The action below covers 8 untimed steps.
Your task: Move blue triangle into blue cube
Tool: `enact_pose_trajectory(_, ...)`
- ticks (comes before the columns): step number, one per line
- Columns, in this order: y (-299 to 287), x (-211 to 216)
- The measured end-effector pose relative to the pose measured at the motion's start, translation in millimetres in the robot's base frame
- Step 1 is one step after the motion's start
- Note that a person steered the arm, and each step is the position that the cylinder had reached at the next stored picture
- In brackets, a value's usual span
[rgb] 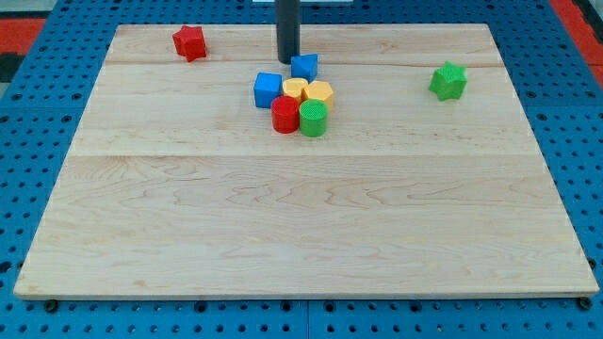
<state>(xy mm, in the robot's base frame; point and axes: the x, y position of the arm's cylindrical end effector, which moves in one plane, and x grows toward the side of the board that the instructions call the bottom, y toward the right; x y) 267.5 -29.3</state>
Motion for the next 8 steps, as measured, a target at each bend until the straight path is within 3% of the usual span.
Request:
enact_pose_trajectory(1, 9.9, -4.2)
enact_pose_trajectory(3, 130.9, -35.9)
enact_pose_trajectory(6, 90.1, 2.6)
enact_pose_trajectory(8, 16.4, 6.3)
